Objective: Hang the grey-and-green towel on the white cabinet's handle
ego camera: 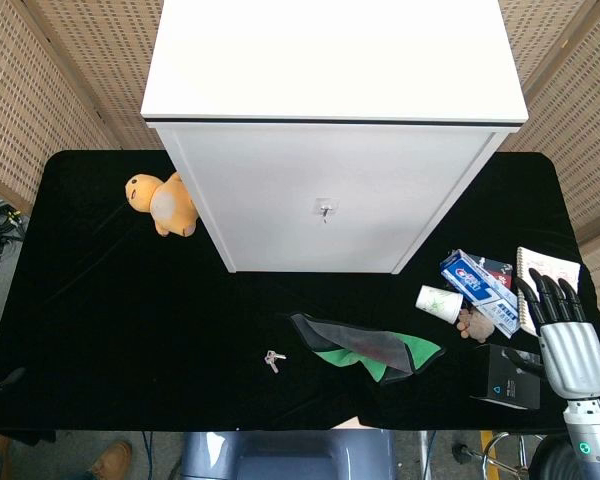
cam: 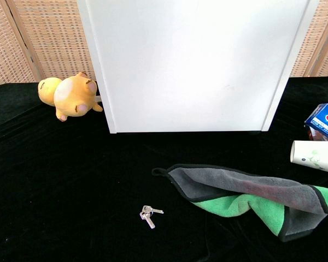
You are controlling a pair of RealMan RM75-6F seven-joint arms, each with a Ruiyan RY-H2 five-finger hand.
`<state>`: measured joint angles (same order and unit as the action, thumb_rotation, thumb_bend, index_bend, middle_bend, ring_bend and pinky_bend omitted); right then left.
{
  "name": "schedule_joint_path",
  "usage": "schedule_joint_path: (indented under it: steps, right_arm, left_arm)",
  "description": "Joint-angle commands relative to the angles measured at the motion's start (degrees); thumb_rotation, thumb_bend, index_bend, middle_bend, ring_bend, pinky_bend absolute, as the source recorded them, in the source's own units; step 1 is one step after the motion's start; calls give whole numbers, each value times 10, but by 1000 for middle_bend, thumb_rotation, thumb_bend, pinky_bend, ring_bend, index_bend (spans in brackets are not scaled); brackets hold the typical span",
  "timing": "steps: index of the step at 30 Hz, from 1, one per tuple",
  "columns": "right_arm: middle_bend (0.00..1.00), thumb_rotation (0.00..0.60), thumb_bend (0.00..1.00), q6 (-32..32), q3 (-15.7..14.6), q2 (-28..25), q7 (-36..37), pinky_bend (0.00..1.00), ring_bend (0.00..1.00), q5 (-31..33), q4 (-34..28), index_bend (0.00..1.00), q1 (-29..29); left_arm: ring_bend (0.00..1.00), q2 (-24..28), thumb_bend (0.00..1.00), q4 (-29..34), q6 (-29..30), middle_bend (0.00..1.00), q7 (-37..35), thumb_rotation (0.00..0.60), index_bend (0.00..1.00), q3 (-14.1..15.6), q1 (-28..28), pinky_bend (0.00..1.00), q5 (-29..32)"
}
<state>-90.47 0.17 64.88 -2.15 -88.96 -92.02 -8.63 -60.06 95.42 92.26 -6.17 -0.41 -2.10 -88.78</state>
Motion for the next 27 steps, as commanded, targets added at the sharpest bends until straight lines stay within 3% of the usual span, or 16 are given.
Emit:
schedule_joint_path:
  steps: [1,2,4,5,7,8,9,12,17,22,27]
  right_arm:
    - [0,600,0,7,-4,-1,-1,0,0,-13,-5,0,-1]
    - [4,600,0,10,-5,0,-2,0,0,-18,-7,0,-3]
    - [103,600,0,22,-7,5,-7,0,64,-35,-9,0,-12]
    - [224,600,0,38,-9,7,-16,24,180,-47,-10,0,-23]
    - [442,600,0,78,-11,7,-17,180,428,-68,-22,0,-51]
    - [544,600,0,110,-11,4,-8,326,542,-73,-35,0,-71]
    - [622,600,0,145,-11,0,0,462,619,-73,-49,0,-91]
    - [763,600,0,210,-5,-6,7,724,757,-62,-74,0,-128]
    - [864,600,0,284,7,9,-17,894,874,-43,-86,0,-171]
    - [890,600,0,435,31,66,-68,912,898,63,-91,0,-247]
    - [897,600,0,476,42,118,-137,916,907,153,-80,0,-279]
  left_arm:
    - [0,0,0,-1,1,0,-2,600,0,0,-1,0,-1]
    - [0,0,0,-1,1,0,-3,600,0,0,-1,0,0]
    - [0,0,0,-1,0,0,-3,600,0,-1,0,0,1]
    - [0,0,0,-1,-2,0,-4,600,0,-2,1,0,2]
    - [0,0,0,-2,-5,0,-4,600,0,-3,2,0,6]
    - [0,0,0,-2,-8,0,-4,600,0,-3,3,0,8]
    - [0,-1,0,-2,-12,0,-4,600,0,-5,5,0,11]
    - [0,-2,0,-2,-20,0,-1,600,0,-7,9,0,17]
    - [0,-7,0,-5,-38,0,10,600,0,-10,16,0,30]
    - [0,-18,0,-9,-71,0,35,600,0,-17,32,0,55]
    - [0,-22,0,-12,-85,0,40,600,0,-20,37,0,70]
